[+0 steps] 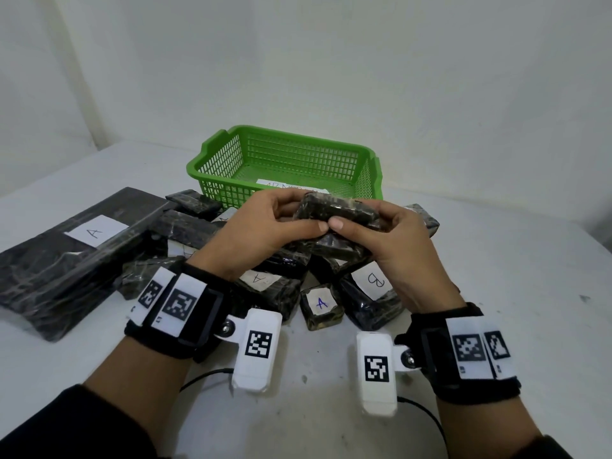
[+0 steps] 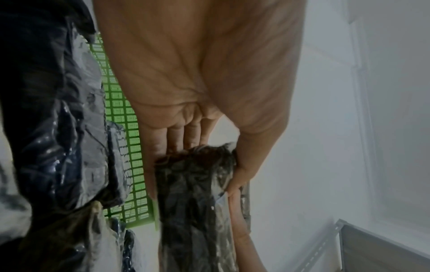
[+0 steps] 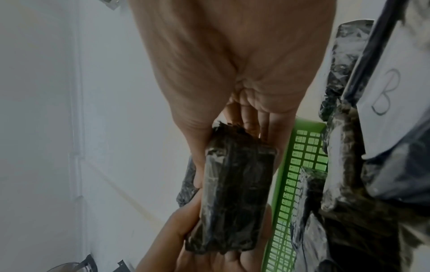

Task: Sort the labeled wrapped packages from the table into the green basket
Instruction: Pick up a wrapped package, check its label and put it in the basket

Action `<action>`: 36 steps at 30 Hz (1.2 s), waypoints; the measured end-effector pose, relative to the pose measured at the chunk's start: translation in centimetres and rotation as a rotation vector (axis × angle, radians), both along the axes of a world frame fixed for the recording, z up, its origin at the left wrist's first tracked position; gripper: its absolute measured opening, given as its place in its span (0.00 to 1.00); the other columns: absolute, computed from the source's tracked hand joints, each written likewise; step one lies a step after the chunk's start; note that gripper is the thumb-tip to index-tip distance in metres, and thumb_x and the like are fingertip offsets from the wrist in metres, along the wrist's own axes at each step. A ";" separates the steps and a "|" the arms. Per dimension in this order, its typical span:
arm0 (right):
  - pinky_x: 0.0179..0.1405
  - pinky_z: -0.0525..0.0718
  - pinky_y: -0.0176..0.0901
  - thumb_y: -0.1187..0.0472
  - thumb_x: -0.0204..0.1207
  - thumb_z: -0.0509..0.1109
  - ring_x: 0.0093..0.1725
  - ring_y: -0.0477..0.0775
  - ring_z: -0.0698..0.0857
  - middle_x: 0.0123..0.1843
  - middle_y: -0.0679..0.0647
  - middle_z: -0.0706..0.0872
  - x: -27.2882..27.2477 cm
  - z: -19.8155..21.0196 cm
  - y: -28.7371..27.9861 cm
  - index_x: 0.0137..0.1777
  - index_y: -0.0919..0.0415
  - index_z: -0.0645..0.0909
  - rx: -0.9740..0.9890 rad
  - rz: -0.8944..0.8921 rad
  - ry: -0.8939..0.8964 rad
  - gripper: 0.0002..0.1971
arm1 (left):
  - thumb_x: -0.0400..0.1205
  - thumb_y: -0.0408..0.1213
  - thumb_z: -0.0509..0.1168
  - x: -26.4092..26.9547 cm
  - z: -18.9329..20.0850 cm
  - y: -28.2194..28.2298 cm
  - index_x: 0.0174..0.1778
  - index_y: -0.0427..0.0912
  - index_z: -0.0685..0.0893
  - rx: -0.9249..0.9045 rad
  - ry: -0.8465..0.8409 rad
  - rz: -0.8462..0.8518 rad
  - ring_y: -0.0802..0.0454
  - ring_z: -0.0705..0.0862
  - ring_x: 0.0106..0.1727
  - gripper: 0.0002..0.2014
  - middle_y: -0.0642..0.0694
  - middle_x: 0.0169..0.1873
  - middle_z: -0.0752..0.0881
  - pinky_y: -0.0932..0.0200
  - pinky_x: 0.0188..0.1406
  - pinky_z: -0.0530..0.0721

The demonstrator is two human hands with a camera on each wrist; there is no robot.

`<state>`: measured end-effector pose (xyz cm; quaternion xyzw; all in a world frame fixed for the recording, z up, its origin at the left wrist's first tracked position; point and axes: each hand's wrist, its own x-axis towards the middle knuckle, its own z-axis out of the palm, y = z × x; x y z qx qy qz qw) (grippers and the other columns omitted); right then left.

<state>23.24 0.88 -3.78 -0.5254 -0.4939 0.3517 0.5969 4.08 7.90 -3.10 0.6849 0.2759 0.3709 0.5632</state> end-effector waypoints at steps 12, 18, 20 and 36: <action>0.70 0.88 0.63 0.66 0.66 0.89 0.60 0.60 0.94 0.57 0.59 0.96 0.8 -0.4 0.4 0.65 0.62 0.90 -0.011 -0.006 0.010 0.26 | 0.76 0.23 0.77 -0.2 0.0 0.4 0.64 0.35 0.87 0.030 -0.036 0.065 0.45 0.93 0.58 0.20 0.42 0.56 0.94 0.53 0.65 0.89; 0.69 0.89 0.65 0.73 0.66 0.87 0.59 0.60 0.94 0.56 0.58 0.96 0.4 0.1 0.1 0.62 0.62 0.89 0.052 -0.035 0.024 0.24 | 0.71 0.23 0.79 -0.4 0.1 0.4 0.66 0.35 0.85 0.067 -0.047 0.029 0.50 0.92 0.60 0.26 0.43 0.59 0.93 0.59 0.64 0.88; 0.71 0.87 0.63 0.69 0.63 0.90 0.62 0.57 0.93 0.59 0.55 0.95 0.5 -0.1 0.2 0.64 0.59 0.88 0.051 -0.018 -0.021 0.28 | 0.70 0.18 0.78 -0.5 0.0 0.6 0.65 0.33 0.84 0.103 -0.076 0.075 0.50 0.92 0.61 0.27 0.41 0.60 0.92 0.58 0.66 0.88; 0.59 0.92 0.43 0.62 0.63 0.82 0.61 0.58 0.94 0.62 0.62 0.94 1.4 0.4 -0.1 0.70 0.68 0.85 -0.019 0.105 0.253 0.33 | 0.73 0.39 0.83 -0.5 -0.3 0.8 0.77 0.42 0.79 -0.035 -0.044 -0.084 0.51 0.89 0.68 0.36 0.47 0.68 0.89 0.54 0.67 0.86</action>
